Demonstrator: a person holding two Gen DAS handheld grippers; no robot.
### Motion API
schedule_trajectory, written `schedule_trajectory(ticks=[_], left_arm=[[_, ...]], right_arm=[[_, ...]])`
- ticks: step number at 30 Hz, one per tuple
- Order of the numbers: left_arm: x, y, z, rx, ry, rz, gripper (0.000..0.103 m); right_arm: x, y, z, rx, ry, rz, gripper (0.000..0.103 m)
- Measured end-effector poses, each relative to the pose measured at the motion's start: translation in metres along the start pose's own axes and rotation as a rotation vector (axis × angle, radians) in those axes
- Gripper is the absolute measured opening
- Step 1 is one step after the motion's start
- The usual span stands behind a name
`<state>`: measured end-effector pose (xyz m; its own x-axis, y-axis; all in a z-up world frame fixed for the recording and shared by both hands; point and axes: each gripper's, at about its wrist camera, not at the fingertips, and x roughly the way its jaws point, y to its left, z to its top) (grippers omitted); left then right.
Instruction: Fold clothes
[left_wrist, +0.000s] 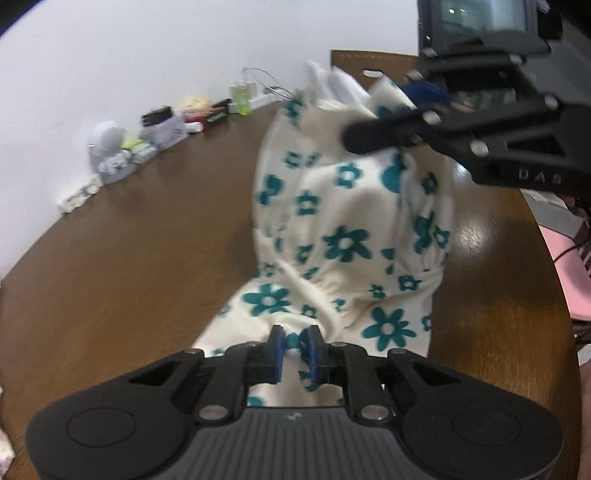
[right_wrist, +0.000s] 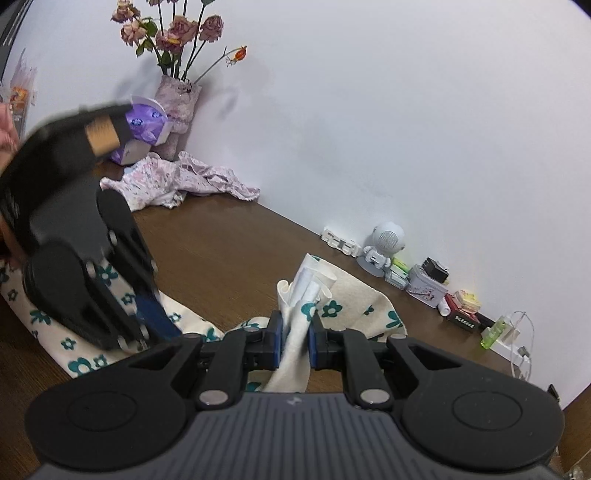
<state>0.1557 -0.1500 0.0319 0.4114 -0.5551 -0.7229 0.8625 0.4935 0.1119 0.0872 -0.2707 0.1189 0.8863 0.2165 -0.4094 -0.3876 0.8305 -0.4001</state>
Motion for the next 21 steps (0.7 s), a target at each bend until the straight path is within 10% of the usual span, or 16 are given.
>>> schedule_trajectory(ticks=[9, 21], left_arm=[[0.006, -0.013, -0.009, 0.000, -0.018, 0.025, 0.015], [-0.083, 0.026, -0.052, -0.203, -0.124, 0.120, 0.022]], right_arm=[[0.005, 0.018, 0.009, -0.024, -0.041, 0.076, 0.012], [0.019, 0.065, 0.014, -0.062, -0.002, 0.219, 0.012]])
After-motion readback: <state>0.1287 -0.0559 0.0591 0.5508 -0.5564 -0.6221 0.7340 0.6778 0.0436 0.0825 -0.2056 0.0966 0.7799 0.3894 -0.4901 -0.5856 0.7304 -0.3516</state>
